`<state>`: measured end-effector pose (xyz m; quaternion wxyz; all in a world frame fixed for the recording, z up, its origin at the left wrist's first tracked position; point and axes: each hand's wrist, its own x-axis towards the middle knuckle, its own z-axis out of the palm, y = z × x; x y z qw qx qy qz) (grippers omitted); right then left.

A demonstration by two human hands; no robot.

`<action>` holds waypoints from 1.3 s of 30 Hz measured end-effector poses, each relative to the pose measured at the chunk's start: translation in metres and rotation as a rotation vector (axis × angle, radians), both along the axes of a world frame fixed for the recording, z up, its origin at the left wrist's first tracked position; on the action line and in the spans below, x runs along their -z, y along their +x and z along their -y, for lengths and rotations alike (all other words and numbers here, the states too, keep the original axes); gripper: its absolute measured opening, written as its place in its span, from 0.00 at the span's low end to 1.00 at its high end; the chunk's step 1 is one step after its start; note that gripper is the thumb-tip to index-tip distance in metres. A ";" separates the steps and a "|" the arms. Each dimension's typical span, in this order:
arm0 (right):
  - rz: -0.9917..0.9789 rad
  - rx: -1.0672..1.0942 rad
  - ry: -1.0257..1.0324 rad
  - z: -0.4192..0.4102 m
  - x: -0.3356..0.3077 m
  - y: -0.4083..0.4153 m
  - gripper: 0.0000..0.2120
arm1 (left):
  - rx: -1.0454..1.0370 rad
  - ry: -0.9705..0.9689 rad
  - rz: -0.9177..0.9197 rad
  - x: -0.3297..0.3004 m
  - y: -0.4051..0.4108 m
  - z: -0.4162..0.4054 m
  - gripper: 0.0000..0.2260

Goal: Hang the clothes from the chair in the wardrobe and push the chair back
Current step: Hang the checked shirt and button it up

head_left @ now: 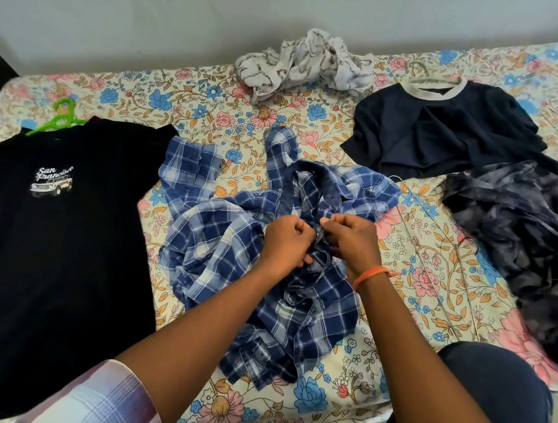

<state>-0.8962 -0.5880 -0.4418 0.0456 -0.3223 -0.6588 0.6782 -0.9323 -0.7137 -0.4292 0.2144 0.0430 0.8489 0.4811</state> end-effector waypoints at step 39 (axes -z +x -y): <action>0.044 -0.039 0.057 0.012 -0.011 0.003 0.16 | 0.072 -0.044 -0.076 -0.010 -0.008 -0.001 0.13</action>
